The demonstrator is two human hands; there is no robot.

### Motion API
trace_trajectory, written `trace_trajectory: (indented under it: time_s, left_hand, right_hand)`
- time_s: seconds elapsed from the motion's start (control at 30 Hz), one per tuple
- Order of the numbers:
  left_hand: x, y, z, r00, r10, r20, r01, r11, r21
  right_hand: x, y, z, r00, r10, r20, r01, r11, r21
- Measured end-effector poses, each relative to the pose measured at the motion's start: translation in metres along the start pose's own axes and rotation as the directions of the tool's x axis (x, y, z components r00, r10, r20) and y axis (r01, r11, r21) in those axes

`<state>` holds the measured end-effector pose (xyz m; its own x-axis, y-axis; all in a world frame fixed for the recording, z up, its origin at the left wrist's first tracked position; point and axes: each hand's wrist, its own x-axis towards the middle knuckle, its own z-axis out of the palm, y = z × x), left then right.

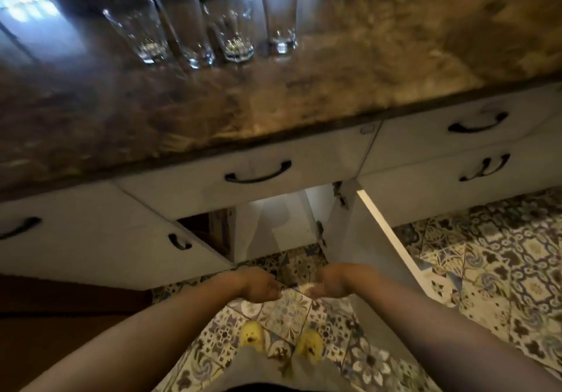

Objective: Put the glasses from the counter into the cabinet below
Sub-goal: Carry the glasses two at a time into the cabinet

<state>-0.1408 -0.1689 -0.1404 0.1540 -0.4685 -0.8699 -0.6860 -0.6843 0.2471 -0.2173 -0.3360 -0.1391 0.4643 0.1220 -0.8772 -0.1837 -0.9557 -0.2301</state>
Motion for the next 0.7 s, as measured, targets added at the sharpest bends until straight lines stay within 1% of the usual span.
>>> trace_trajectory:
  time_s: [0.1,0.2,0.23,0.3,0.4,0.47,0.53,0.63,0.7]
  left_hand:
    - [-0.030,-0.005,-0.028,0.999,-0.005,-0.052,0.005,1.000,-0.004]
    - [-0.068,-0.009,-0.060,0.995,0.021,-0.102,-0.027,0.998,-0.060]
    - [-0.082,-0.010,-0.071,0.989,0.017,-0.145,-0.030,0.996,-0.089]
    - [-0.110,-0.015,-0.092,0.957,-0.026,-0.289,-0.019,0.988,-0.154]
    - [-0.152,-0.025,-0.122,0.854,-0.115,-0.507,-0.015,0.969,-0.246]
    - [-0.176,-0.031,-0.142,0.784,-0.175,-0.595,0.001,0.960,-0.281]
    - [-0.194,-0.042,-0.161,0.720,-0.233,-0.653,-0.016,0.936,-0.351]
    - [-0.205,-0.063,-0.184,0.637,-0.329,-0.697,-0.126,0.848,-0.515]
    - [-0.208,-0.078,-0.200,0.542,-0.399,-0.740,-0.116,0.836,-0.536]
  right_hand:
    - [-0.018,-0.009,-0.035,0.999,-0.036,0.002,0.036,0.998,-0.061]
    - [-0.046,-0.018,-0.079,0.997,-0.071,0.024,0.073,0.991,-0.114]
    - [-0.058,-0.021,-0.095,0.995,-0.094,0.014,0.095,0.988,-0.125]
    - [-0.082,-0.026,-0.128,0.989,-0.139,-0.056,0.131,0.984,-0.121]
    - [-0.116,-0.037,-0.178,0.961,-0.183,-0.207,0.161,0.980,-0.116]
    - [-0.130,-0.045,-0.212,0.933,-0.197,-0.301,0.161,0.977,-0.141]
    - [-0.138,-0.053,-0.243,0.894,-0.205,-0.398,0.155,0.976,-0.154]
    - [-0.139,-0.064,-0.277,0.842,-0.173,-0.512,0.155,0.985,-0.077]
    - [-0.136,-0.070,-0.293,0.773,-0.147,-0.617,0.145,0.988,-0.054]
